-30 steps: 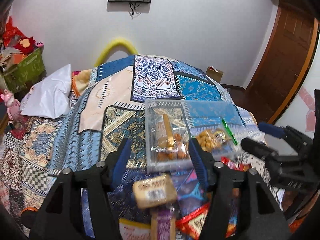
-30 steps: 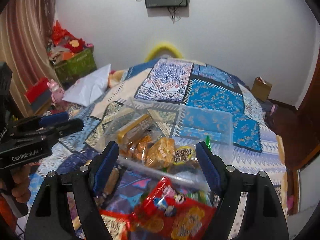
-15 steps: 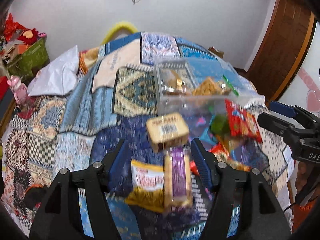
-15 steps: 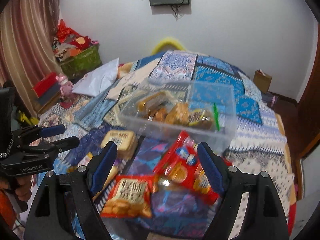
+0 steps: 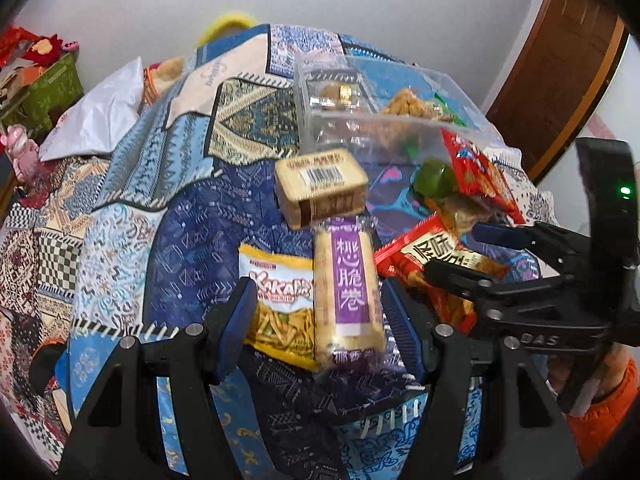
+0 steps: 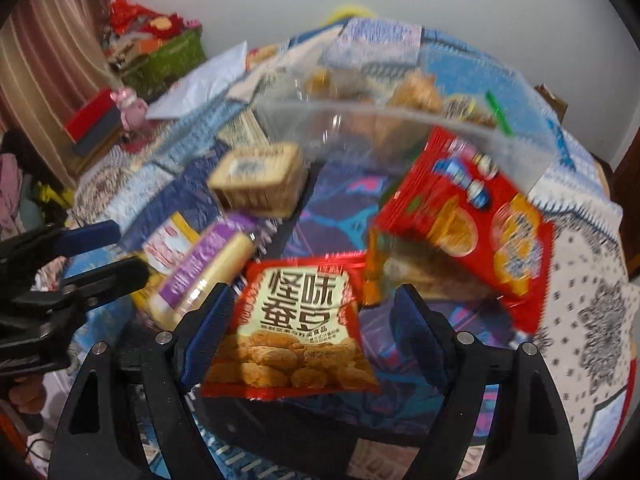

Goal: Organize snacks
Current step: 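Grasp the purple-labelled coconut roll with left tool while right tool grasps red bean-snack bag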

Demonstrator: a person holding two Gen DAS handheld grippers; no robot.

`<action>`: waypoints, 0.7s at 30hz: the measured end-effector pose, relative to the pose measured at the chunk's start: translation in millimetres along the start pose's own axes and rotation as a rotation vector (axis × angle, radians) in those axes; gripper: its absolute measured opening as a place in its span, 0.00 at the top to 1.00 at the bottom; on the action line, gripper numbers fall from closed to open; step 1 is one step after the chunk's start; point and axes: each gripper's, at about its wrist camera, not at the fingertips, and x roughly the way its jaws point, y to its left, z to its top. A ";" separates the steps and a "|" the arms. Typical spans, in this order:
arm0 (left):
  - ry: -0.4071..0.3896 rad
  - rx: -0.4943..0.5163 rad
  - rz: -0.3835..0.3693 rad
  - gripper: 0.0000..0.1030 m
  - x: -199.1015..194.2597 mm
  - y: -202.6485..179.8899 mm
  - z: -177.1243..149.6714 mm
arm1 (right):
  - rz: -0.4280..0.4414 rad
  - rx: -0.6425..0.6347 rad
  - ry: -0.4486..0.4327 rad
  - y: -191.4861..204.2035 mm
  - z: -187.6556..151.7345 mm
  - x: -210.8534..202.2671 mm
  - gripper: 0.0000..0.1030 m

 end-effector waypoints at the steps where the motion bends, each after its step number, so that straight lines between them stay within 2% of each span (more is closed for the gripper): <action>1: 0.003 0.001 0.000 0.38 1.0 0.2 -0.7 | 0.009 0.007 0.009 -0.7 -1.0 2.3 0.22; 6: 0.011 -0.005 -0.004 0.38 6.9 2.5 -3.6 | 0.069 0.055 0.039 -4.6 -6.4 9.8 0.14; 15: 0.016 -0.012 -0.022 0.38 15.5 -1.0 -3.9 | 0.071 -0.016 0.020 1.5 -13.0 7.9 0.15; 16: 0.017 -0.009 -0.023 0.38 16.1 -2.0 -3.5 | 0.079 -0.022 0.017 1.6 -14.2 6.8 0.17; 17: 0.016 -0.004 -0.024 0.38 16.9 -3.9 -3.4 | 0.090 -0.029 0.017 2.3 -13.4 7.2 0.24; 19: 0.019 0.004 -0.025 0.39 19.0 -7.3 -3.4 | 0.127 -0.036 0.022 3.0 -15.0 4.6 0.45; 21: 0.025 0.006 -0.030 0.42 22.0 -9.7 -3.5 | 0.119 -0.033 0.012 3.1 -16.2 2.4 0.54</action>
